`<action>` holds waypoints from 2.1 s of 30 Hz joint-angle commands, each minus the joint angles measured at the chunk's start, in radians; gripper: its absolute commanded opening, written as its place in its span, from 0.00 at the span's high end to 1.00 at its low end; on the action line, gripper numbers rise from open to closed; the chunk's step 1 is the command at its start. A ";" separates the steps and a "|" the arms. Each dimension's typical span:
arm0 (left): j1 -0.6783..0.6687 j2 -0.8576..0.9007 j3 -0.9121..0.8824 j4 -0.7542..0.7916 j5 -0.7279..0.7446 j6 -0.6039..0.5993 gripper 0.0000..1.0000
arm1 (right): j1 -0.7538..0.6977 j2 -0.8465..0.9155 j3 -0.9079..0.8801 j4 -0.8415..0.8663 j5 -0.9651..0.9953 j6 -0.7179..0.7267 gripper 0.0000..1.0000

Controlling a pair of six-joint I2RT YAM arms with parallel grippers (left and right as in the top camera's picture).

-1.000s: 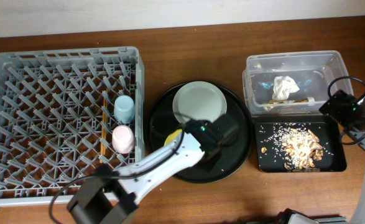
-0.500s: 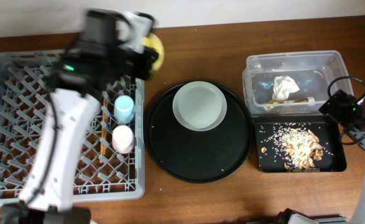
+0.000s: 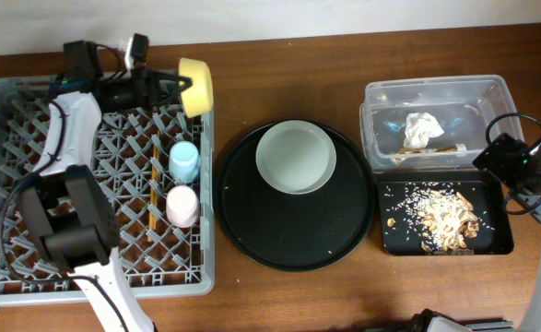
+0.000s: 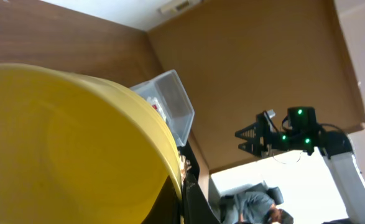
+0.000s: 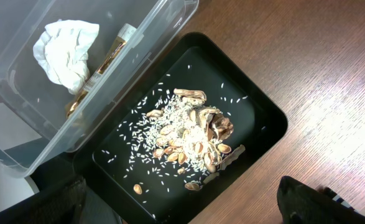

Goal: Sort waste into correct bins and load items into the dishwasher rack
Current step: 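Lift the yellow bowl and set it in the rack's back corner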

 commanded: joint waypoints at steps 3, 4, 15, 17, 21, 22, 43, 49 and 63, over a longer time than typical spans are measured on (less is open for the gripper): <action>0.067 0.050 0.003 0.003 0.046 -0.003 1.00 | -0.006 0.000 0.012 0.000 0.013 0.001 0.01; 0.071 0.055 0.002 0.000 0.021 -0.003 1.00 | -0.006 0.000 0.012 0.000 0.013 0.001 0.01; 0.082 0.058 0.003 0.112 0.083 -0.298 1.00 | -0.006 0.000 0.012 0.000 0.013 0.001 0.01; 0.072 0.058 0.003 0.119 0.083 -0.291 1.00 | -0.006 0.000 0.012 0.000 0.013 0.002 0.01; 0.051 0.061 0.003 0.143 0.073 -0.291 1.00 | -0.006 0.000 0.012 0.000 0.013 0.001 0.01; 0.048 0.061 0.003 0.143 0.063 -0.291 0.99 | -0.006 0.000 0.012 0.000 0.013 0.001 0.01; 0.157 0.153 0.003 0.143 0.014 -0.296 0.73 | -0.006 0.000 0.012 0.000 0.013 0.001 0.01; 0.228 0.150 0.011 0.142 0.016 -0.371 0.01 | -0.006 0.000 0.012 0.000 0.013 0.002 0.01; 0.118 -0.311 0.015 -0.013 -0.326 -0.268 0.01 | -0.006 0.000 0.012 0.000 0.013 0.001 0.01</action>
